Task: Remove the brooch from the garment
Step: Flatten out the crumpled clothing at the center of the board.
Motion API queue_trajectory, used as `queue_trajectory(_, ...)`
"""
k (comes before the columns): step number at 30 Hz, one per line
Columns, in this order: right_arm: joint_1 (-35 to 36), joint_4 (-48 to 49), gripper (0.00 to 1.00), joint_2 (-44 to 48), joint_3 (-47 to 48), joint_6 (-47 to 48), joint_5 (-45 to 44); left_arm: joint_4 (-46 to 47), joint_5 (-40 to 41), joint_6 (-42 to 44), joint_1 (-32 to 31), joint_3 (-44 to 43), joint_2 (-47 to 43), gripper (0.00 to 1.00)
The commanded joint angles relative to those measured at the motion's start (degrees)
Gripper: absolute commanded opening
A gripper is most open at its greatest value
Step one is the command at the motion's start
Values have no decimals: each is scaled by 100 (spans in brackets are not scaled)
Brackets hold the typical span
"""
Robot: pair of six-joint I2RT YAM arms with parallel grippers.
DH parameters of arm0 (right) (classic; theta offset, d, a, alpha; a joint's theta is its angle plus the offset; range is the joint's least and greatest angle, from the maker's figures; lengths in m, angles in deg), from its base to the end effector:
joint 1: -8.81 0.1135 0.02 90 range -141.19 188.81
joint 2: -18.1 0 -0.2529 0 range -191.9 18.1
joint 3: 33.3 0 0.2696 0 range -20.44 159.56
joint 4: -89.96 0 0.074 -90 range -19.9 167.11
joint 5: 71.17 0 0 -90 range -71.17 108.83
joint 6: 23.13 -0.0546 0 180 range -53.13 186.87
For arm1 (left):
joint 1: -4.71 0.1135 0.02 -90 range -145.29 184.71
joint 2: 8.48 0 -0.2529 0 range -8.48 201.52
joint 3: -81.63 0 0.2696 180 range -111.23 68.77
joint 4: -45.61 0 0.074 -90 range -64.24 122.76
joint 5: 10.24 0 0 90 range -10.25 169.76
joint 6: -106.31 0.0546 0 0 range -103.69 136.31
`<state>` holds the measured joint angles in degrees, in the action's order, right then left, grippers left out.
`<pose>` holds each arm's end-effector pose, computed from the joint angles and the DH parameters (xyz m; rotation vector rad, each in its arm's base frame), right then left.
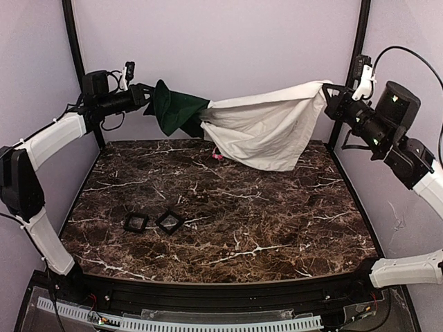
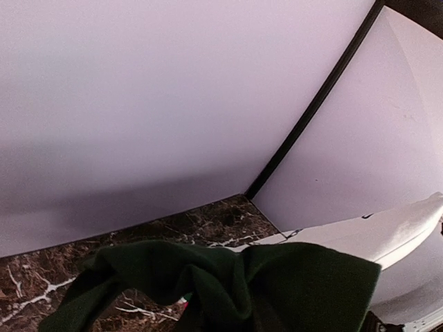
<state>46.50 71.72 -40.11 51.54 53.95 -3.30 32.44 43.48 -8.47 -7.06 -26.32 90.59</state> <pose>0.2112 0.1372 0.4675 0.0096 1.4506 0.4504 0.4280 -0.1222 0.3960 0.3122 1.7008 -0.9960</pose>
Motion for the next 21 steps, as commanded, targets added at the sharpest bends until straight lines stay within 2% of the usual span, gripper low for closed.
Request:
queue_trajectory(1,-29,-464,0,321,-1346,-956,652,690,310,142,39,1991,-583,55)
queue_trajectory(2,-26,-573,0,354,-1650,-1135,841,796,453,76,40,2274,-648,63)
queue_trajectory(4,-25,-660,0,386,-2183,-1463,1162,1032,610,-18,38,3026,-800,71)
queue_trajectory(7,-10,-640,0,370,-2726,-1788,1531,1157,655,-202,16,3625,-885,76)
queue_trajectory(14,7,-611,0,369,-3012,-1968,1463,422,1399,-121,-491,3664,-932,84)
queue_trajectory(21,10,-403,0,53,-3019,-1980,1511,-545,2449,-155,-931,3399,-182,87)
